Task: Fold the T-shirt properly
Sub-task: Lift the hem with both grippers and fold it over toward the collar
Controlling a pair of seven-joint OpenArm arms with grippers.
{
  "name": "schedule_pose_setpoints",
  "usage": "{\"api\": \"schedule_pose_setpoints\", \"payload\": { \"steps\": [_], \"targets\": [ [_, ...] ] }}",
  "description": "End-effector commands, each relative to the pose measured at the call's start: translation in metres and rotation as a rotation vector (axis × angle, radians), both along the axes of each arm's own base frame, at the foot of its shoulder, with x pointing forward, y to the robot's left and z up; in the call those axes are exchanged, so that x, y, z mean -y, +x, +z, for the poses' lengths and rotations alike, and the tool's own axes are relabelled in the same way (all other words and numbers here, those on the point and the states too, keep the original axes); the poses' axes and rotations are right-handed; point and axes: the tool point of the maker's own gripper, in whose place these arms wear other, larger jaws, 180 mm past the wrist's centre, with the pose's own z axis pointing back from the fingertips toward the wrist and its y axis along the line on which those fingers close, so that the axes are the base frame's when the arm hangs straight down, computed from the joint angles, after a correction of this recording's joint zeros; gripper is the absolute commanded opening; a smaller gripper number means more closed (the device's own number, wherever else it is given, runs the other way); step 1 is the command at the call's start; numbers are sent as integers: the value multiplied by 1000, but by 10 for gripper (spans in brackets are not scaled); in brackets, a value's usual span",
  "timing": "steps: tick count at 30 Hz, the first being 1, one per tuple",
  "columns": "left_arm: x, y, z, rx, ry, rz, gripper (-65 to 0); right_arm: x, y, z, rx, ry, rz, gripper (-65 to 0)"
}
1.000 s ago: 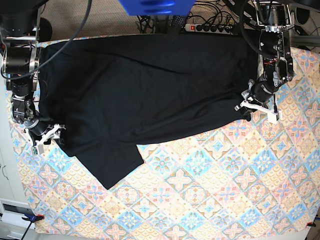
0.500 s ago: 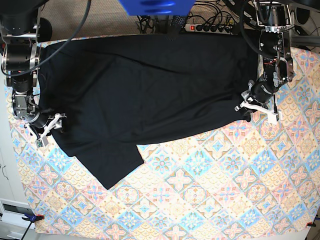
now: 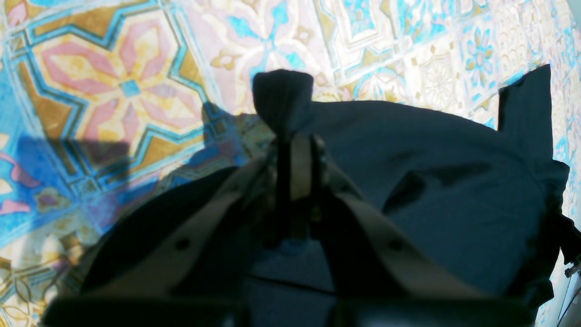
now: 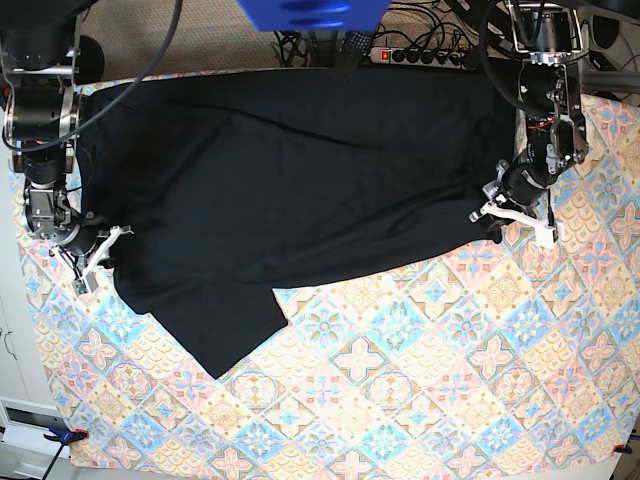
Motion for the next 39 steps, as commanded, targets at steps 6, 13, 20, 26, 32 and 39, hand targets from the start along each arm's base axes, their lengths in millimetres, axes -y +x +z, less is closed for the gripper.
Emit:
{"api": "schedule_pose_setpoints", "payload": {
  "steps": [6, 13, 20, 26, 32, 39],
  "targets": [
    [-3, 8, 11, 40, 10, 0, -638, 2, 32, 37, 121, -23, 34, -639],
    [-3, 6, 10, 36, 7, 1, -638, 20, 3, 47, 147, -78, 19, -639],
    [6, -1, 24, 70, 21, -29, -638, 29, -29, 60, 166, -142, 24, -639],
    [15, -17, 49, 119, 49, -73, -638, 39, -52, 70, 192, -176, 10, -639],
    [1, -36, 52, 108, 76, -44, -638, 46, -77, 89, 219, -188, 38, -639],
    [0, -55, 40, 59, 78, -43, -638, 65, -105, 99, 222, -232, -5, -639]
  ]
}}
